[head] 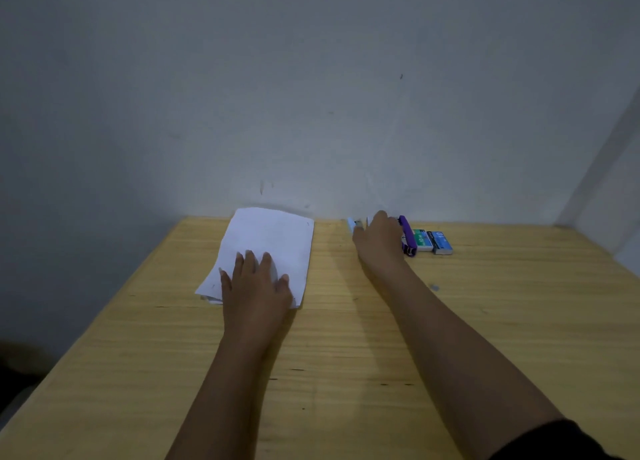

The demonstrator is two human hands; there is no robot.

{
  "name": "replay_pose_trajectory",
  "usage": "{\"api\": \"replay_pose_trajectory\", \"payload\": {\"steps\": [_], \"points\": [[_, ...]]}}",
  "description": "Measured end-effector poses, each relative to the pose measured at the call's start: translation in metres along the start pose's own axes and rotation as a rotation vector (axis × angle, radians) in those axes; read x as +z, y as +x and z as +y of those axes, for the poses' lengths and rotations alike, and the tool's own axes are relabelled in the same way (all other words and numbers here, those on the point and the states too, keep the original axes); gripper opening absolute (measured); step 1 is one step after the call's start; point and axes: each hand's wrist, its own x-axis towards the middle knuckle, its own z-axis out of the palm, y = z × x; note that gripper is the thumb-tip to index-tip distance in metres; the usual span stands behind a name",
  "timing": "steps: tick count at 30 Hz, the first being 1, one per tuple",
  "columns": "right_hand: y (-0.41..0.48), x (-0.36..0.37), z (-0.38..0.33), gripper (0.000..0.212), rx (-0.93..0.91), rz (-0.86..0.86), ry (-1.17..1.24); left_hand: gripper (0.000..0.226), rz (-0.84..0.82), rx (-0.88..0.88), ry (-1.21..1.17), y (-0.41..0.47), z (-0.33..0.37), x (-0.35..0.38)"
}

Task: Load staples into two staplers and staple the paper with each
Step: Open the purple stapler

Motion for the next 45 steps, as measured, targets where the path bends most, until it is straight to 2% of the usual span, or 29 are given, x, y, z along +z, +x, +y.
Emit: {"api": "replay_pose_trajectory", "payload": {"steps": [5,9,13,21,25,28,30,34,39,42,45], "points": [[0.003,-0.031,0.010,0.028,-0.067,0.134,-0.146,0.049,0.003,0.027,-0.026,-0.002,0.002,0.000],[0.000,-0.037,0.028,0.028,-0.051,0.041,-0.375,0.048,0.013,0.023,-0.049,-0.001,0.003,0.002],[-0.003,-0.034,0.034,0.035,-0.030,-0.015,-0.471,0.054,-0.012,0.011,-0.044,-0.002,0.005,0.003],[-0.002,-0.043,0.028,0.045,0.038,0.034,-0.212,0.052,-0.036,0.002,0.025,-0.004,0.008,0.002],[-0.006,-0.051,0.027,0.039,-0.009,0.123,-0.061,0.048,0.018,0.014,-0.003,-0.005,0.011,0.002],[-0.020,-0.057,0.026,0.037,-0.052,0.140,0.159,0.040,0.210,0.035,-0.262,-0.007,0.021,-0.003],[-0.038,-0.061,0.024,0.032,-0.098,0.119,0.285,0.034,0.278,0.044,-0.493,-0.010,0.032,-0.008],[-0.073,-0.060,0.025,0.040,-0.224,0.017,0.408,0.026,0.070,-0.013,-0.875,-0.012,0.062,-0.019],[-0.085,-0.067,0.028,0.051,-0.436,-0.016,0.224,0.029,-0.301,-0.067,-1.388,-0.019,0.080,-0.024],[-0.086,-0.083,0.025,0.051,-0.579,-0.047,0.167,0.019,-0.296,0.002,-1.525,-0.025,0.084,-0.021],[-0.087,-0.096,0.020,0.050,-0.643,-0.101,0.195,0.014,-0.271,0.046,-1.608,-0.027,0.085,-0.021]]}}
